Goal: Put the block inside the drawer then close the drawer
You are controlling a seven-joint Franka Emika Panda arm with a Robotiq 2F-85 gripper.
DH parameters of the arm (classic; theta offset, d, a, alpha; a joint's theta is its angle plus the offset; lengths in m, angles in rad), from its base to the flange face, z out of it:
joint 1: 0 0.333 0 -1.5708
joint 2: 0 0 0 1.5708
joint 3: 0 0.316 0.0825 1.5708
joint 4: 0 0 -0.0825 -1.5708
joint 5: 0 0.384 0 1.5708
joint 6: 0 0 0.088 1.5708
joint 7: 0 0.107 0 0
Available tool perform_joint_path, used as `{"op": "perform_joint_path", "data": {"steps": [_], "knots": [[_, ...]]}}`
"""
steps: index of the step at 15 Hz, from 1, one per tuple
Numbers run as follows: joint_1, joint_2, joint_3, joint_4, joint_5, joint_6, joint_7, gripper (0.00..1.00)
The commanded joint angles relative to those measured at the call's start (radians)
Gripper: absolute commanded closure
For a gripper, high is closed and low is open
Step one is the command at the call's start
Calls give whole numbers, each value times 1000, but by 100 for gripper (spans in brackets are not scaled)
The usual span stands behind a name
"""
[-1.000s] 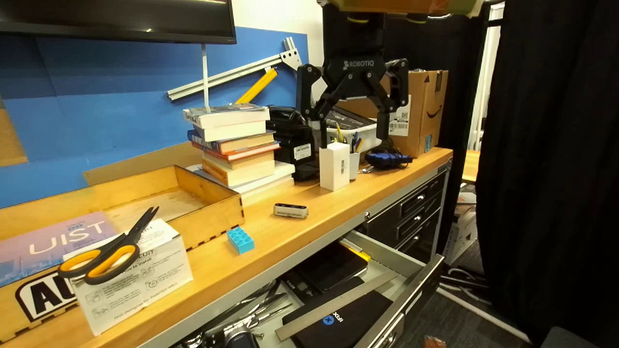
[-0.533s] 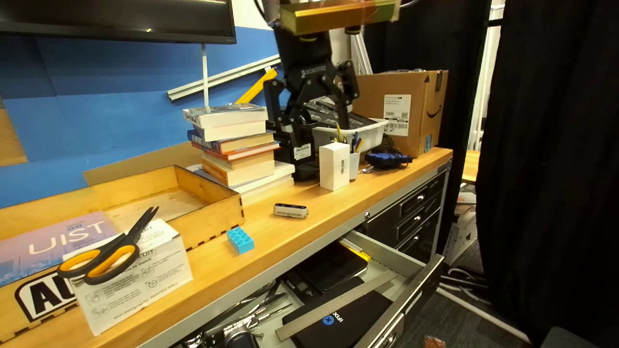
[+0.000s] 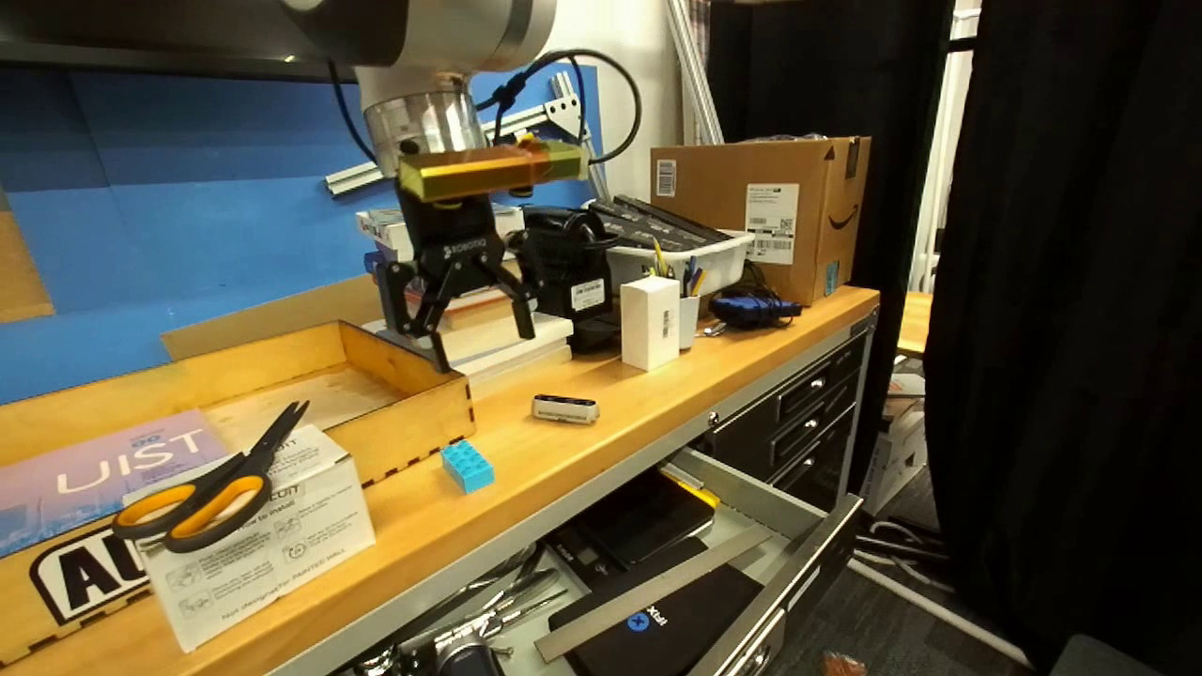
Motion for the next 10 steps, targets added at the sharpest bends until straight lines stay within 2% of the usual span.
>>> {"op": "perform_joint_path", "data": {"steps": [1, 5, 10], "knots": [[61, 126, -34, 125, 34, -41, 6, 0], [103, 145, -70, 57, 46, 14, 125, 0], [134, 216, -128, 58, 26, 98, 245, 0]]}}
